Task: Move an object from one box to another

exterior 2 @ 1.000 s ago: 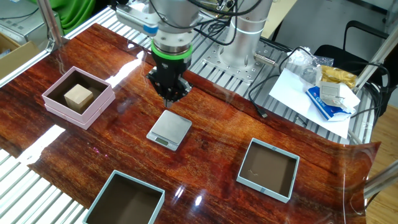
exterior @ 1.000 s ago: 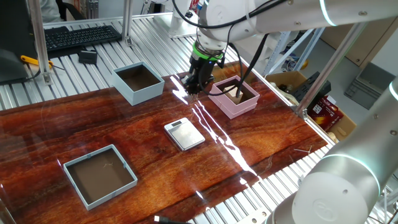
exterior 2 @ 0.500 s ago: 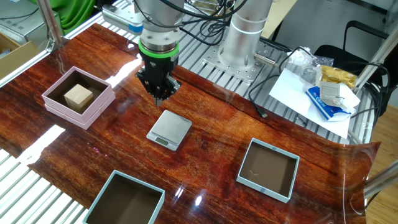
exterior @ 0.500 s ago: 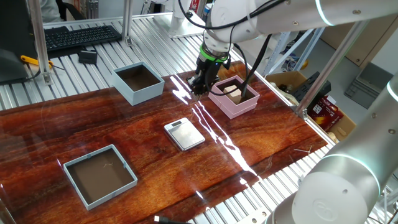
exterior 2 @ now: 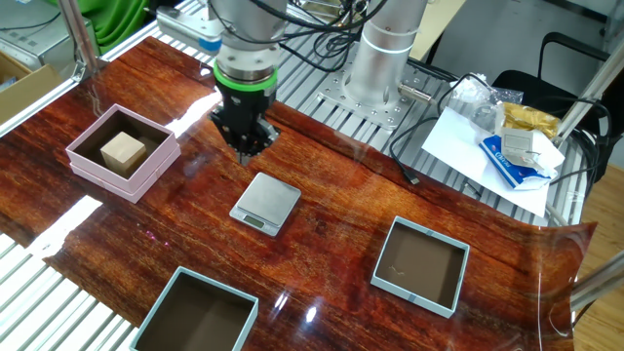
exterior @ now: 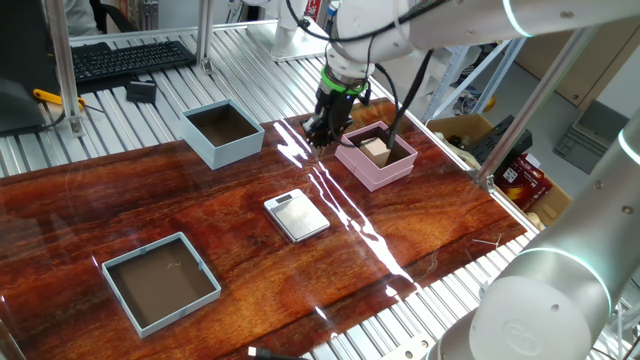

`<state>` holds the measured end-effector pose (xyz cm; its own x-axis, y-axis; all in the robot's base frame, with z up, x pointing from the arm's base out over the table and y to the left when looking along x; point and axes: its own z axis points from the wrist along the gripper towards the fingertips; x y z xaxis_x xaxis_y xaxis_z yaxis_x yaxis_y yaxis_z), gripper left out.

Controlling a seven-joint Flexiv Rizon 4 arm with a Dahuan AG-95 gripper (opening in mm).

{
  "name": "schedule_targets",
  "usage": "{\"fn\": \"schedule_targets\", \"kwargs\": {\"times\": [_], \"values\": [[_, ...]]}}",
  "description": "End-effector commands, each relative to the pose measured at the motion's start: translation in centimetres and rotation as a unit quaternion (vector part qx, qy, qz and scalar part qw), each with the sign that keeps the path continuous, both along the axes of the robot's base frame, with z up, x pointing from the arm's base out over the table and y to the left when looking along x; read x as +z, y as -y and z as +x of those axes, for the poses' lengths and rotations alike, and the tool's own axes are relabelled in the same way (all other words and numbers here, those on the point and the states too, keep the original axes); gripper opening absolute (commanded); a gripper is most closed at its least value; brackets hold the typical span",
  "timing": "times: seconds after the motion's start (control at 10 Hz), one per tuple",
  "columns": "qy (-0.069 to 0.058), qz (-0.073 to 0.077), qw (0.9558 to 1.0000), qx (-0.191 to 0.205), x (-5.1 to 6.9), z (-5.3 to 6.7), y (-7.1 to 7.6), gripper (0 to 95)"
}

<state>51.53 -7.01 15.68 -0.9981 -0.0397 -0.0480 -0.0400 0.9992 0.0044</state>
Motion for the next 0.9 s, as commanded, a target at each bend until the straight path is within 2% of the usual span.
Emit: {"fn": "schedule_targets", "kwargs": {"times": [0.1, 0.2, 0.5, 0.9], "values": [[-0.002, -0.001, 1.0, 0.006, 0.3, 0.9, 0.9, 0.0], [-0.003, -0.001, 1.0, 0.008, 0.4, 1.1, 1.3, 0.0], [-0.004, -0.001, 0.9997, 0.023, 1.0, 2.7, 3.5, 0.0], [-0.003, 0.0, 0.9991, 0.041, 0.6, 4.0, 6.0, 0.0]]}}
